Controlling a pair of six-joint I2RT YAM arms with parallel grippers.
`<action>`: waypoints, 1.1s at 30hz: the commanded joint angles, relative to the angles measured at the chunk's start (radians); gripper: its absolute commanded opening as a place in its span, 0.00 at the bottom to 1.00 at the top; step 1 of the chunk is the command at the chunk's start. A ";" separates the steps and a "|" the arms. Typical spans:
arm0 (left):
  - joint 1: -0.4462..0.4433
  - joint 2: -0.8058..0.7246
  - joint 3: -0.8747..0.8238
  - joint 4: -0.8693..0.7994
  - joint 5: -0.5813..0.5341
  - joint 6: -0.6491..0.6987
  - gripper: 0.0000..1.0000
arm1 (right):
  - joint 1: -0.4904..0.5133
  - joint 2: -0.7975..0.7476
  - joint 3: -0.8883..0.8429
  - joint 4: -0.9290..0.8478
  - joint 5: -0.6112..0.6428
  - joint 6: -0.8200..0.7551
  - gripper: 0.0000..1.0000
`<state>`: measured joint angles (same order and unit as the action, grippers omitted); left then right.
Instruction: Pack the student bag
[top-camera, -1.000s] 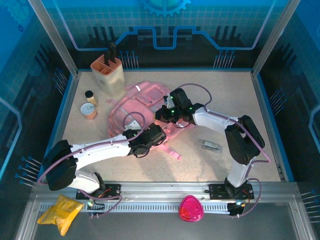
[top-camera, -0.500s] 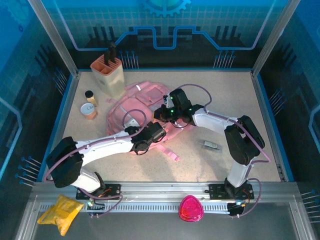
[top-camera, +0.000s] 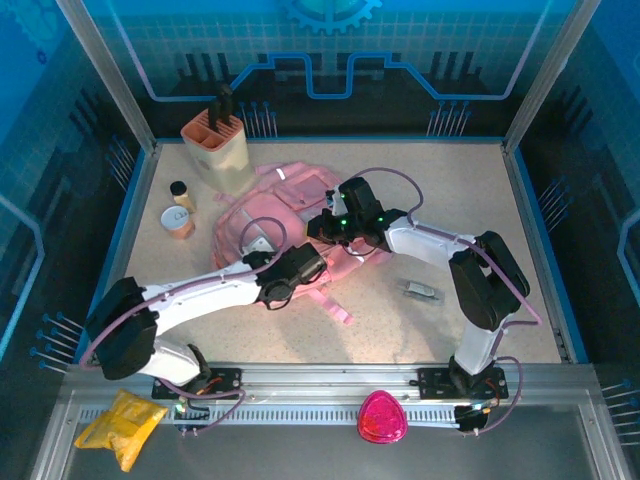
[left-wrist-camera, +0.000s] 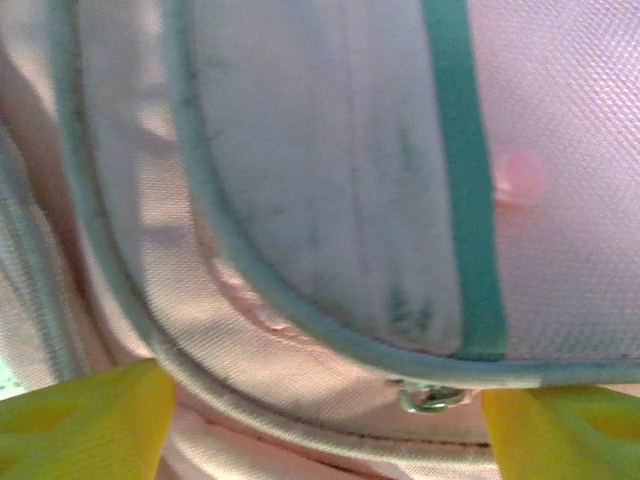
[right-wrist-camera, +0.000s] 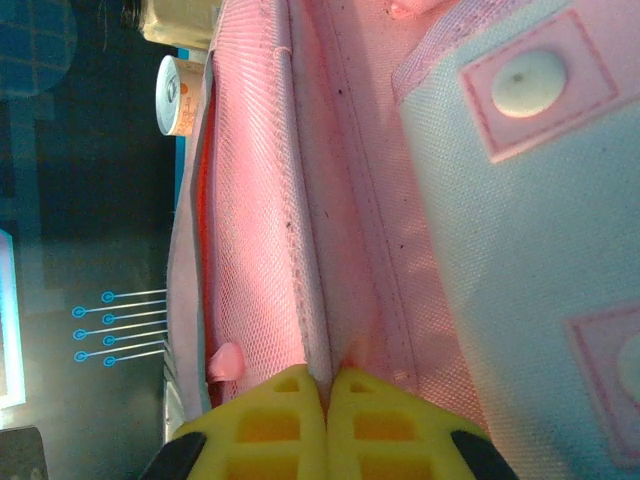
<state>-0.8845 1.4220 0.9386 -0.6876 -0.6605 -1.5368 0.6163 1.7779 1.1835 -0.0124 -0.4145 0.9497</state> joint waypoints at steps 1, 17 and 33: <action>0.013 -0.069 -0.046 -0.106 -0.028 0.062 0.74 | -0.001 -0.063 0.014 0.061 -0.036 -0.015 0.00; -0.036 0.005 0.095 -0.098 -0.019 0.243 0.68 | 0.004 -0.040 0.028 0.069 -0.046 -0.009 0.00; 0.034 0.057 0.028 0.107 0.040 0.255 0.29 | -0.003 -0.037 0.016 0.075 -0.044 -0.012 0.00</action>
<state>-0.8616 1.4616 0.9768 -0.6289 -0.6155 -1.2976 0.6155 1.7779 1.1835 -0.0128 -0.4198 0.9501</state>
